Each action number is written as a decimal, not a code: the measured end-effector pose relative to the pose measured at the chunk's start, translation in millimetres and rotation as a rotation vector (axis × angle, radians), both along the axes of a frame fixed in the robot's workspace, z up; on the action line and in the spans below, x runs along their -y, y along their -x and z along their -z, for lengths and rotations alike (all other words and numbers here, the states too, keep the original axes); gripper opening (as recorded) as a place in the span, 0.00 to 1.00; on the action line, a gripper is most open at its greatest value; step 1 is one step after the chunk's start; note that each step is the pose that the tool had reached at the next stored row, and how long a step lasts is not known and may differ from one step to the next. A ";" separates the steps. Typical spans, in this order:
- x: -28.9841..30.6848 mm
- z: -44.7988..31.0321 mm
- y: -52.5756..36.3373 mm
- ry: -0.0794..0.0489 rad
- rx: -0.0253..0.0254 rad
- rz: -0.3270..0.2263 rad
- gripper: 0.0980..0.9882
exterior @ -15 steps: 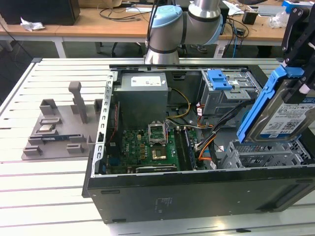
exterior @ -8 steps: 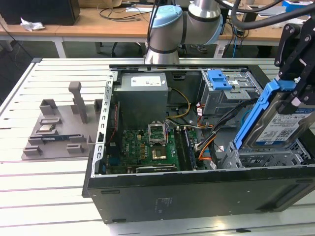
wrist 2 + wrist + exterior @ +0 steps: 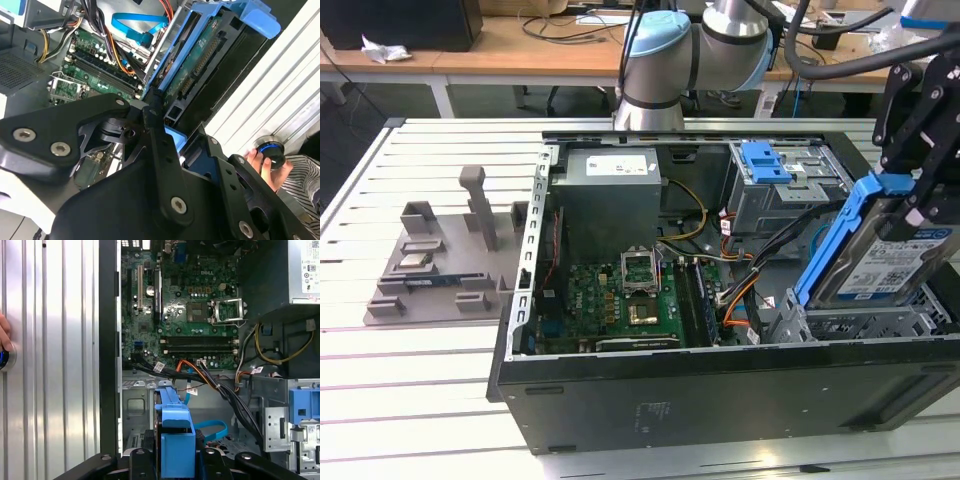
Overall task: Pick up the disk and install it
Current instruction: 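Insert the disk into the insertion slot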
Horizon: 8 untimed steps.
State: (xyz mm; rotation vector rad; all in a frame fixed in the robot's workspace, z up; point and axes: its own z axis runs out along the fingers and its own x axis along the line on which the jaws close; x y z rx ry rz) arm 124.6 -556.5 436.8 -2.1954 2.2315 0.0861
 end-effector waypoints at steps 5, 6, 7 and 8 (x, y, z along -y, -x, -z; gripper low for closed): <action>0.0 10.3 0.0 0.000 0.0000 0.000 0.30; 0.0 13.2 0.0 0.000 0.0000 0.000 0.30; 0.0 15.9 0.0 0.000 -0.0001 0.000 0.30; 0.0 17.5 -0.1 0.000 0.0000 0.000 0.30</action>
